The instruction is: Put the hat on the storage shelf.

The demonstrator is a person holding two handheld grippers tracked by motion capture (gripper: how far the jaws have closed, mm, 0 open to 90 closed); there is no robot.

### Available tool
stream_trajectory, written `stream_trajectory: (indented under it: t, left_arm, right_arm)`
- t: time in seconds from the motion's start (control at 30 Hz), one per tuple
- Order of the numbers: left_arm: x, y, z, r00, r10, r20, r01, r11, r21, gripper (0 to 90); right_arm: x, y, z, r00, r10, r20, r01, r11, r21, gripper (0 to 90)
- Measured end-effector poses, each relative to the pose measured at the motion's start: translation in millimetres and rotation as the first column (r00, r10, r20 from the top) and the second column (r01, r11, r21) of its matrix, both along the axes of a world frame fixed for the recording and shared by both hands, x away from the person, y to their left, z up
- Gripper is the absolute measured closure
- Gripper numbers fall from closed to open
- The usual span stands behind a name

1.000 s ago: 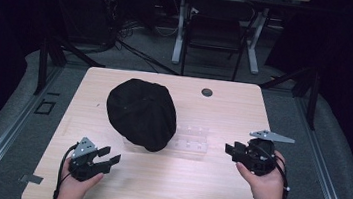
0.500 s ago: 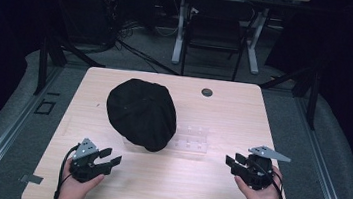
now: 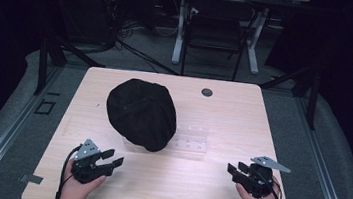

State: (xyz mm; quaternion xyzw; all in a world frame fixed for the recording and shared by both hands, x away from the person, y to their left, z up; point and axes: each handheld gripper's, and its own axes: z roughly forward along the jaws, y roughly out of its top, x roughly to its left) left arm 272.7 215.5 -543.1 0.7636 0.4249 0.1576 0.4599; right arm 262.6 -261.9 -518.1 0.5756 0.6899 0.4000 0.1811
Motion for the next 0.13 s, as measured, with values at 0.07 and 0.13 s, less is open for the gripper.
stream_trajectory:
  t: [0.07,0.13]
  left_arm:
    - [0.3,-1.2,-0.1,1.0000,-0.005,0.001,0.005,1.0000,0.005,49.6]
    - [0.4,-3.4,-0.2,1.0000,-0.006,0.006,0.006,0.9999,0.008,49.6]
  right_arm:
    - [-0.4,-2.2,-2.3,0.9999,-0.013,0.009,0.013,0.9999,-0.009,53.4]
    - [-1.0,-3.9,-5.5,0.9996,-0.016,0.024,0.017,0.9998,-0.014,52.4]
